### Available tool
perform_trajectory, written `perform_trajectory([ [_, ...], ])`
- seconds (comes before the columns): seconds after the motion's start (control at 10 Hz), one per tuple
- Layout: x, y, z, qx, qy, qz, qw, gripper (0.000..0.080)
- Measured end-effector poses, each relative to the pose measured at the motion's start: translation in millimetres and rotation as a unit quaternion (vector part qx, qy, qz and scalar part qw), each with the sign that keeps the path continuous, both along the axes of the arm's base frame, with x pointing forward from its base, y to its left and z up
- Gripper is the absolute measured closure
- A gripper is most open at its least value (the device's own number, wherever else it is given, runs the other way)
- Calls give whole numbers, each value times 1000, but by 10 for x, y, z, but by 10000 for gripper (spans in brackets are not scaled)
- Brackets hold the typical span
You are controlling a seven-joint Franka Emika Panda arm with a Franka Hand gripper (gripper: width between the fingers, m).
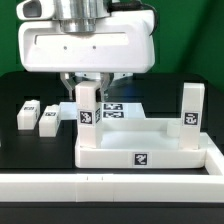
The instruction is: Assemble desk
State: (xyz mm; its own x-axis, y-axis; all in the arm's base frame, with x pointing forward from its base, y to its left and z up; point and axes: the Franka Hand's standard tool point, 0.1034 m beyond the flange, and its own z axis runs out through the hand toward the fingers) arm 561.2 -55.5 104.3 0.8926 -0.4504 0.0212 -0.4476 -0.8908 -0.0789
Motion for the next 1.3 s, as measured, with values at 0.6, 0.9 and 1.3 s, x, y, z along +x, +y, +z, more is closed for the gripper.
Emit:
perform_trajectory([
  [0.6,-2,-8,-1,6,8,-129,992,502],
  [0.9,20,25,7,-3,6,-73,997,188],
  [1.3,26,27,11,-11,-4,83,996,151],
])
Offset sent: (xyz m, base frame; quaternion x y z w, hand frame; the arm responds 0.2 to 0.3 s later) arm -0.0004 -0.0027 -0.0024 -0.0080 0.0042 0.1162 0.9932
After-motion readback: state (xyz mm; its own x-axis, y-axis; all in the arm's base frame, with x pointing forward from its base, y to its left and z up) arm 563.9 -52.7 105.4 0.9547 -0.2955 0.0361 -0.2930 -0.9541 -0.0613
